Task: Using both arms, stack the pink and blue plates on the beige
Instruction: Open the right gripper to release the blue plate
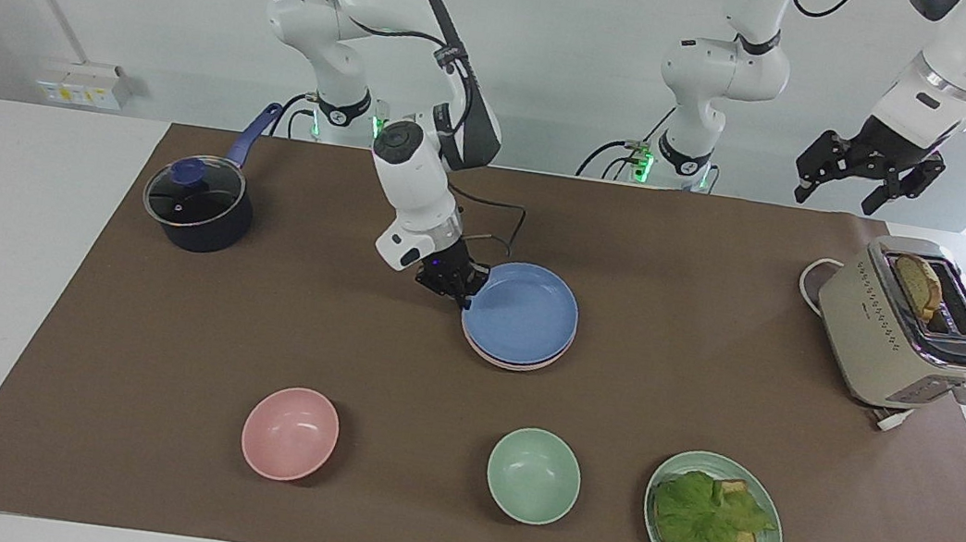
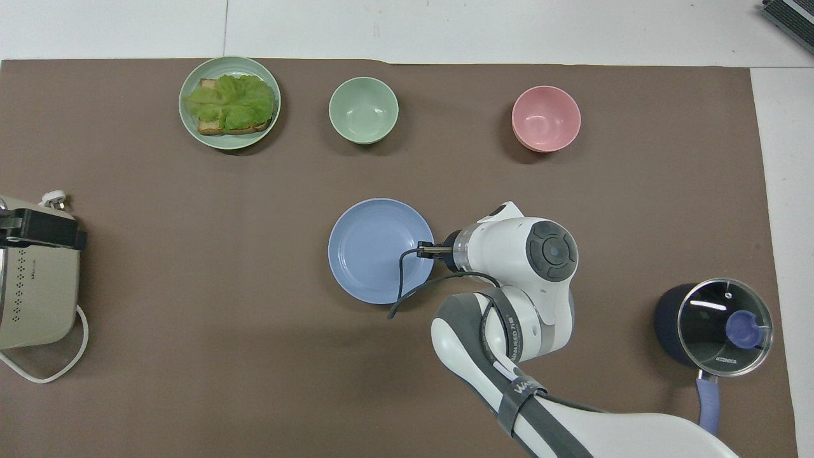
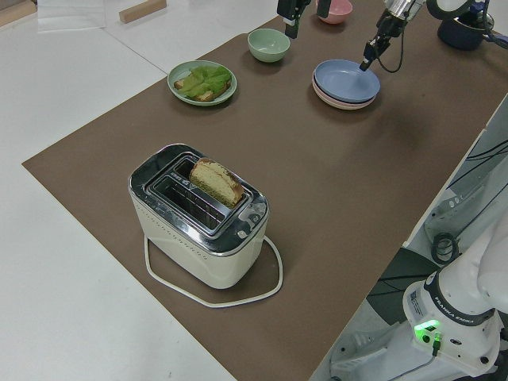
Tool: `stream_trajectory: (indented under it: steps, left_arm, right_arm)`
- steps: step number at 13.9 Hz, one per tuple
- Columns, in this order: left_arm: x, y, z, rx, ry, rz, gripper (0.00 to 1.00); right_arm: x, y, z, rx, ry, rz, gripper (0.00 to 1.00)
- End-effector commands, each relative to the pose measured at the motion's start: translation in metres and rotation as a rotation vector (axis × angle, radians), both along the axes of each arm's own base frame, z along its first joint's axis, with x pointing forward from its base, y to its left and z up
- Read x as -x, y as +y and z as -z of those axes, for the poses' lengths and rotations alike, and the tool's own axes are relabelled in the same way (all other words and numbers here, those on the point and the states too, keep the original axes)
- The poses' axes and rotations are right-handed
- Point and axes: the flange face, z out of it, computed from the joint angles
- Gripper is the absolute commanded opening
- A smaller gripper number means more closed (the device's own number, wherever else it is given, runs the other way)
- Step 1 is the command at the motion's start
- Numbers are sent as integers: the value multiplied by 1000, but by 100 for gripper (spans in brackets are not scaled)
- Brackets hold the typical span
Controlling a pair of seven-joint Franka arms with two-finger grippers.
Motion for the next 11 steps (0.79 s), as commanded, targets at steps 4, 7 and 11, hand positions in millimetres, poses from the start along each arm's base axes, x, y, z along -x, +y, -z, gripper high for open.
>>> stream_trajectory:
  steps: [4, 7, 11]
  left_arm:
    - [7, 4, -3, -11, 5, -2, 100]
    - [7, 4, -3, -13, 6, -2, 100]
    - [7, 4, -3, -11, 5, -2, 100]
  right_arm:
    - [-5, 3, -1, -10, -12, 35, 63]
    - [-8, 2, -9, -15, -28, 36, 82]
    - [-25, -43, -56, -39, -95, 92, 100]
